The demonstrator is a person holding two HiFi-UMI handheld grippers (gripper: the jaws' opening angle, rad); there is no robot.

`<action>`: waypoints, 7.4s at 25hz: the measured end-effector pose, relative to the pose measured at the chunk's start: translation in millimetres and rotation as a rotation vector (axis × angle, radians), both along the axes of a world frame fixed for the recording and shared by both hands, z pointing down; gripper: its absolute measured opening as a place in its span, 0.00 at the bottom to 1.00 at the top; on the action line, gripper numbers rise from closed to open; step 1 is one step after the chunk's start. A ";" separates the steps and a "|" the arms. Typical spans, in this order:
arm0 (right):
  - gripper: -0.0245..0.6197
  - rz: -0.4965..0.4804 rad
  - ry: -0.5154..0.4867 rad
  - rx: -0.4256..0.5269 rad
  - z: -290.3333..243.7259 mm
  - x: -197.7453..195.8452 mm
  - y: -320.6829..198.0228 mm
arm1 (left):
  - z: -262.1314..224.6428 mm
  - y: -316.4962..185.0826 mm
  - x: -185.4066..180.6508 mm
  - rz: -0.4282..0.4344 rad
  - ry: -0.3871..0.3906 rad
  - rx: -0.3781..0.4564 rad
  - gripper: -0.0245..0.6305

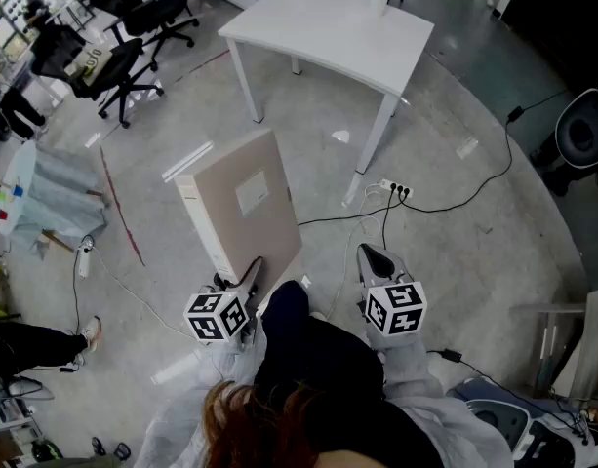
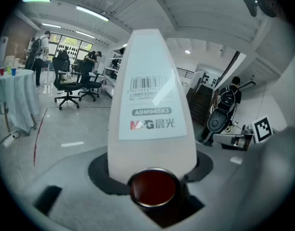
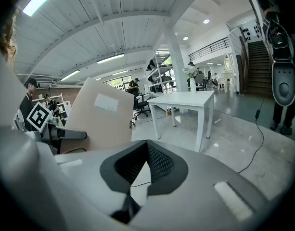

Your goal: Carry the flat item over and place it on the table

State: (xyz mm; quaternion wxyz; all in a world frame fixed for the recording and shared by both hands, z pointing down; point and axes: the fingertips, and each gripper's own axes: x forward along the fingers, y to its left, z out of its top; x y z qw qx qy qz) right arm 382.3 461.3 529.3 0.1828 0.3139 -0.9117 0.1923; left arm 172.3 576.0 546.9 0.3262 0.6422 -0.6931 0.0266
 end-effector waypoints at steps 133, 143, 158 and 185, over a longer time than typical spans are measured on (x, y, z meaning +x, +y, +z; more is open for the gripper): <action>0.05 0.031 -0.052 0.064 -52.5 -363.0 -584.5 | -77.3 -598.1 -336.2 0.133 0.138 0.227 0.45; 0.05 0.079 -0.037 0.072 -65.6 -407.9 -674.4 | -88.4 -700.5 -380.4 0.188 0.207 0.232 0.45; 0.05 0.185 -0.021 0.083 -75.8 -478.1 -766.2 | -88.6 -814.2 -458.7 0.291 0.276 0.219 0.46; 0.05 0.413 -0.020 0.064 -66.2 -450.4 -873.3 | -59.7 -959.8 -430.5 0.606 0.599 0.100 0.46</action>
